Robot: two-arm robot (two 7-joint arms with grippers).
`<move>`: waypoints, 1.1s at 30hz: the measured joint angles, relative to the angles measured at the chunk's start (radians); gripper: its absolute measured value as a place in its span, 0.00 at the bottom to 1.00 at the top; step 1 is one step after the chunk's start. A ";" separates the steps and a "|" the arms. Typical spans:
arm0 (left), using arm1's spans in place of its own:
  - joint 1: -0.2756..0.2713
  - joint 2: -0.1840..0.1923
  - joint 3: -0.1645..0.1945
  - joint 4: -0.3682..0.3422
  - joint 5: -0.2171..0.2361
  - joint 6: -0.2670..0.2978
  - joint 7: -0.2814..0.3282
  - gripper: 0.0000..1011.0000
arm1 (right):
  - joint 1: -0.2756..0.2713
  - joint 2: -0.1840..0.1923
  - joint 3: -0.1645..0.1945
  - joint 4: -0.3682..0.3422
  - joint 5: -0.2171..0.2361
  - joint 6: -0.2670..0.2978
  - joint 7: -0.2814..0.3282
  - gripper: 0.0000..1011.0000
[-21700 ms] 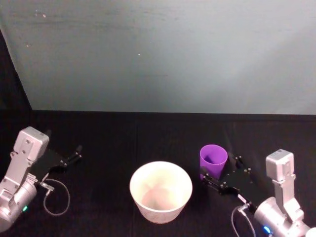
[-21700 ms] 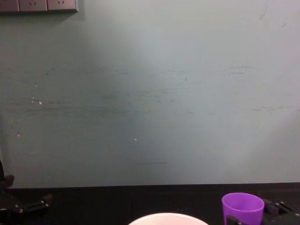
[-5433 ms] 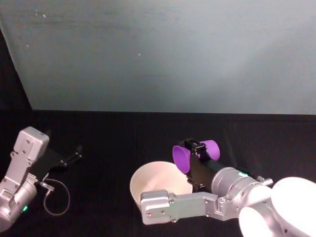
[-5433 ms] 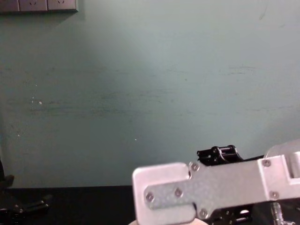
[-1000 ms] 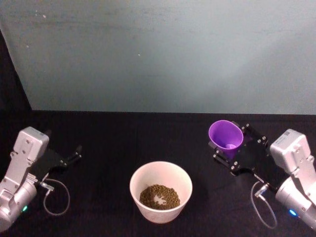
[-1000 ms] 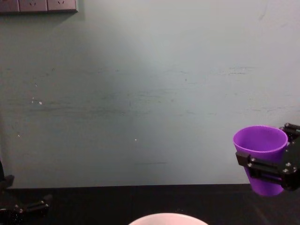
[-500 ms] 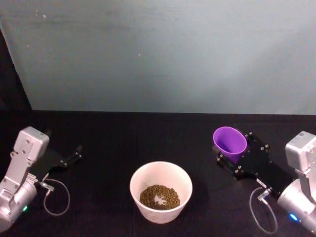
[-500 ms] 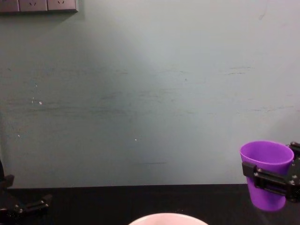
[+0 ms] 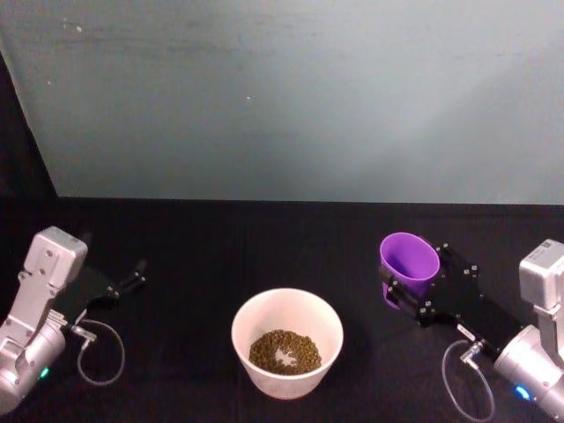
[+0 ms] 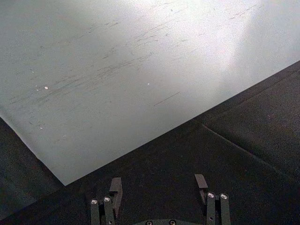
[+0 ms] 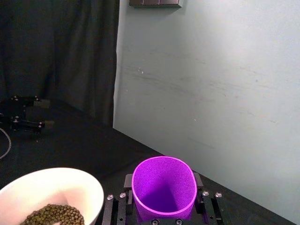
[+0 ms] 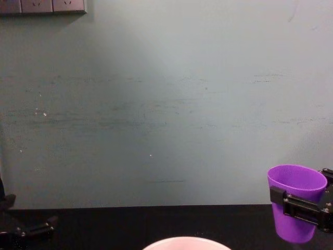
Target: Pick up the cup and pour the mung beans from the cup into the bowl.
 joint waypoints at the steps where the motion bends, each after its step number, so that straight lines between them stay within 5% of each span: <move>1: 0.000 0.000 0.000 0.000 0.000 0.000 0.000 0.99 | 0.000 0.000 0.000 0.000 0.000 0.000 0.000 0.72; 9: 0.000 0.000 0.000 0.000 0.000 0.000 0.000 0.99 | -0.001 0.001 -0.001 -0.003 -0.005 0.000 -0.001 0.72; 14: 0.000 0.000 0.000 0.000 0.000 0.000 0.000 0.99 | 0.004 0.004 -0.002 0.009 0.033 -0.007 0.024 0.72; 21: 0.000 0.000 0.000 0.000 0.000 0.000 0.000 0.99 | 0.030 -0.014 -0.010 0.095 0.095 -0.047 0.054 0.72; 33: 0.000 0.000 0.000 0.000 0.000 0.000 0.000 0.99 | 0.079 -0.034 -0.033 0.193 0.091 -0.054 0.048 0.72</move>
